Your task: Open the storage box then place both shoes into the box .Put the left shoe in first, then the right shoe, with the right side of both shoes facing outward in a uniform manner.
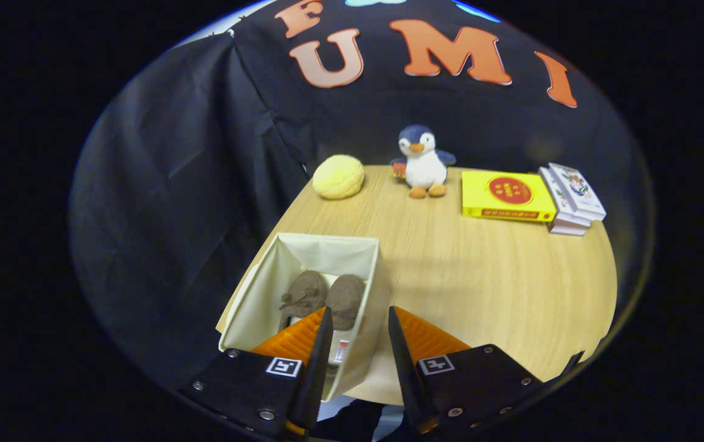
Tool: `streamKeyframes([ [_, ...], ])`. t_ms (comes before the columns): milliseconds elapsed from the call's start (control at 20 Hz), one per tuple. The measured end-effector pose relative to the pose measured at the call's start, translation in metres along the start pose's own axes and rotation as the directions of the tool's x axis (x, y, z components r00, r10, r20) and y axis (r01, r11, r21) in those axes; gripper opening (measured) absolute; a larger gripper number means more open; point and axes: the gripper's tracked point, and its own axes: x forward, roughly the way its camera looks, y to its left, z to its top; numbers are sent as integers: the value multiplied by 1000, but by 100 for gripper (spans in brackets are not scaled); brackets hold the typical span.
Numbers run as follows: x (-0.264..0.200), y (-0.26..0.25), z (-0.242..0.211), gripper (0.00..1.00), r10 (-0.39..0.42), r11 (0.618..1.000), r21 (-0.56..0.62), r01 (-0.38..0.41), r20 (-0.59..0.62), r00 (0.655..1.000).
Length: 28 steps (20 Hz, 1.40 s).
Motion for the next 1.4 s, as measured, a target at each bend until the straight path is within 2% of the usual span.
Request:
streamKeyframes([
  [150,-46,-48,35,64,-50,997,-42,57,160,986],
  [250,-76,-76,60,70,-70,994,-61,89,268,961],
  [500,-153,-133,117,79,-88,982,-100,160,509,856],
  [650,-198,-155,137,85,-75,983,-89,161,608,790],
  [850,-239,-170,163,86,-38,986,-86,140,709,704],
  [1000,-262,-171,172,87,-7,985,-108,135,756,655],
  [1250,-285,-173,161,87,29,984,-132,123,787,616],
  [1400,-284,-182,156,87,18,990,-98,97,788,615],
])
